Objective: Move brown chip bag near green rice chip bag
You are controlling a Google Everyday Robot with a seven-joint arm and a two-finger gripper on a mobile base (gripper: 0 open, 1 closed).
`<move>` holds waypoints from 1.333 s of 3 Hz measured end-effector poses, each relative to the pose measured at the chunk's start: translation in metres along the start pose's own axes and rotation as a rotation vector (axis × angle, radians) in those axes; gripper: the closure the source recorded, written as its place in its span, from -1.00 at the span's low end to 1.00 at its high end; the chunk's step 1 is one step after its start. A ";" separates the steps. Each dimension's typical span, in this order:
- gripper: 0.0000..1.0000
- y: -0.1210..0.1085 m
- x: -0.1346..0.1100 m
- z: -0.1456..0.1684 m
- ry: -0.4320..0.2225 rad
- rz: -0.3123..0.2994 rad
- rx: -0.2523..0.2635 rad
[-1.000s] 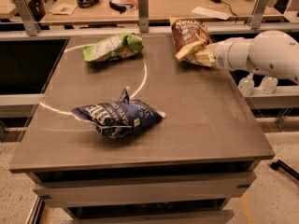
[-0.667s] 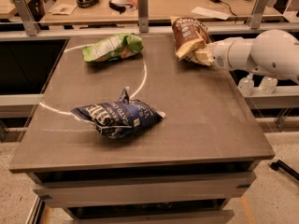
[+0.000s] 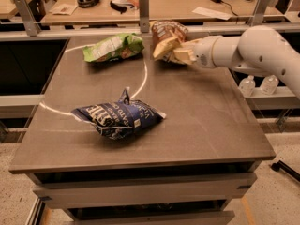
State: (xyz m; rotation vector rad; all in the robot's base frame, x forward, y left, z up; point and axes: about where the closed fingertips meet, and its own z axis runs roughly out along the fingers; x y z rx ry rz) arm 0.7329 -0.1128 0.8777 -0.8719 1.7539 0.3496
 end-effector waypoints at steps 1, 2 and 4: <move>1.00 0.032 -0.019 0.023 -0.053 -0.003 -0.110; 1.00 0.065 -0.041 0.045 -0.121 0.006 -0.219; 0.63 0.097 -0.060 0.061 -0.177 0.020 -0.314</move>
Offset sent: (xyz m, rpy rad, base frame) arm -0.0155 0.1337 0.0199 0.2030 0.0016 0.3383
